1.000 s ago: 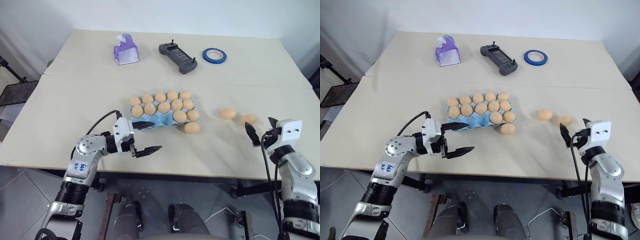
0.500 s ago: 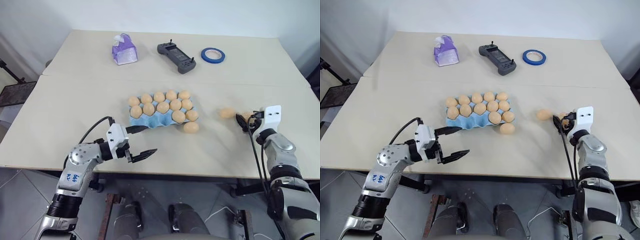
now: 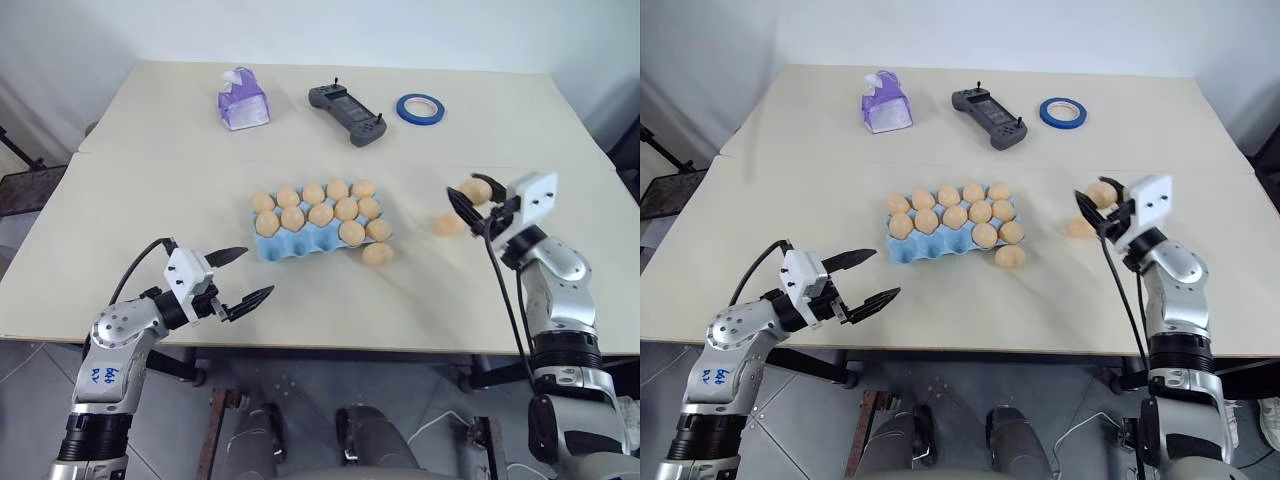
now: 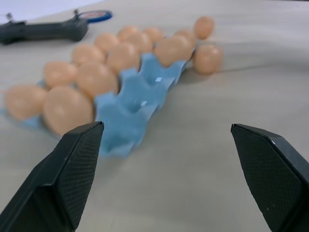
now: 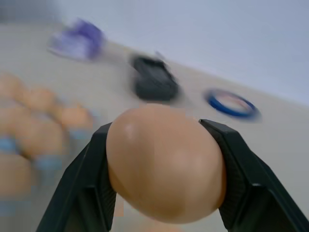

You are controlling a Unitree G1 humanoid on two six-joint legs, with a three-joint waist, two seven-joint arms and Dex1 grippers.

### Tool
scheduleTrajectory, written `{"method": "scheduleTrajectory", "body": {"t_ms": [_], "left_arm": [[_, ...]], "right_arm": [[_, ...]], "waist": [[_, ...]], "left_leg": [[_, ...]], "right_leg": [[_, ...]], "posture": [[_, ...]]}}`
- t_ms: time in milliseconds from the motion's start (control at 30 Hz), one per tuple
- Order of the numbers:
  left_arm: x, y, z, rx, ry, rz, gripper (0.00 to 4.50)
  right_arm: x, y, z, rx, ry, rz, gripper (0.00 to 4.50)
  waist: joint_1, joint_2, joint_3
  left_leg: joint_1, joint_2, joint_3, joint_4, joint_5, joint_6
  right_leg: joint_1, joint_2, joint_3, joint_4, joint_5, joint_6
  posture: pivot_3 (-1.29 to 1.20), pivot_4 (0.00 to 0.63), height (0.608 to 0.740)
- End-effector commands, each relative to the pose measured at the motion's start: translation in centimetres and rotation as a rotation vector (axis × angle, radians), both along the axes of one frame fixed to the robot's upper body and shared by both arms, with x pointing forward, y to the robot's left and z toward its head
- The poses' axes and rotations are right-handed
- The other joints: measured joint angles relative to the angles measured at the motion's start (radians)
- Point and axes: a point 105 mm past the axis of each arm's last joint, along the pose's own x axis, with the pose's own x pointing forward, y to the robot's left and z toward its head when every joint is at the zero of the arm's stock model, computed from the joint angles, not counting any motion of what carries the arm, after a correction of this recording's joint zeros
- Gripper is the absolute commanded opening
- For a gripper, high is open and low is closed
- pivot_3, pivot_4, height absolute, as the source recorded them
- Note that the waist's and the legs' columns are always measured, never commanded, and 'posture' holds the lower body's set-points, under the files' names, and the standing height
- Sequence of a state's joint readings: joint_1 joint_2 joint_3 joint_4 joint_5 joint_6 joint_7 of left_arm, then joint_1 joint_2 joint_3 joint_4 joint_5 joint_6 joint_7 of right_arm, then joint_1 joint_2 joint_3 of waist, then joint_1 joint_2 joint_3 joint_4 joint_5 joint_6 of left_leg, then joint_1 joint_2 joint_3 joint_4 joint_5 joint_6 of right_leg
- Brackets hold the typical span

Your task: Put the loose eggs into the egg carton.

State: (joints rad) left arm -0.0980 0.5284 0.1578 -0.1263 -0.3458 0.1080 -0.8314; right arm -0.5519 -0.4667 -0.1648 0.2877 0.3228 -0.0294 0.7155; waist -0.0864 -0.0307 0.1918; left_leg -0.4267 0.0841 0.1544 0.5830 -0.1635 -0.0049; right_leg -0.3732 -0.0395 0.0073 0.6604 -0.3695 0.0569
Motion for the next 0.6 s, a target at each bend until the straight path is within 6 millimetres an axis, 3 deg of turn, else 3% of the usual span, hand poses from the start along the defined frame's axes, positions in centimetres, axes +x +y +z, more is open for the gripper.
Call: {"method": "scheduleTrajectory", "body": {"t_ms": [33,100,267,500,600], "left_arm": [[0.0,0.9,0.8,-0.005,-0.037,0.029,4.50],[0.1,1.0,0.8,-0.005,-0.043,0.041,4.50],[0.0,0.6,1.0,-0.014,-0.051,0.039,4.50],[-0.2,0.2,1.3,-0.021,-0.059,0.041,4.50],[-0.4,0.1,1.3,-0.023,-0.057,0.040,4.50]], "right_arm": [[-1.2,5.7,0.3,0.002,0.028,0.172,2.27],[-1.6,8.7,-0.5,-0.032,0.046,0.244,2.27],[-1.6,13.5,-2.1,-0.052,0.094,0.307,2.27],[-0.8,15.4,-3.2,-0.126,0.117,0.311,2.27],[-0.5,15.7,-2.9,-0.133,0.113,0.312,3.09]], "waist": [[0.001,0.000,0.000],[0.000,0.000,0.000],[0.004,0.000,0.000],[0.002,0.000,0.000],[0.000,0.000,0.000]], "left_leg": [[0.000,0.000,0.000,0.000,0.000,0.000],[0.000,-0.001,0.000,-0.001,0.000,0.000],[-0.003,-0.002,0.001,-0.005,0.000,0.000],[-0.005,-0.002,0.001,-0.006,0.000,0.000],[-0.005,-0.002,0.001,-0.005,0.000,0.000]], "right_leg": [[0.000,0.000,0.000,0.000,0.000,0.000],[0.000,-0.002,0.000,0.000,0.000,-0.001],[-0.002,-0.004,-0.002,-0.003,0.000,-0.002],[-0.005,-0.004,-0.002,-0.004,-0.001,-0.003],[-0.005,-0.004,-0.002,-0.003,-0.001,-0.003]], "posture": [[0.00,0.150,0.740],[0.00,0.150,0.740],[0.00,0.150,0.740],[0.00,0.150,0.740],[0.00,0.150,0.740]]}}
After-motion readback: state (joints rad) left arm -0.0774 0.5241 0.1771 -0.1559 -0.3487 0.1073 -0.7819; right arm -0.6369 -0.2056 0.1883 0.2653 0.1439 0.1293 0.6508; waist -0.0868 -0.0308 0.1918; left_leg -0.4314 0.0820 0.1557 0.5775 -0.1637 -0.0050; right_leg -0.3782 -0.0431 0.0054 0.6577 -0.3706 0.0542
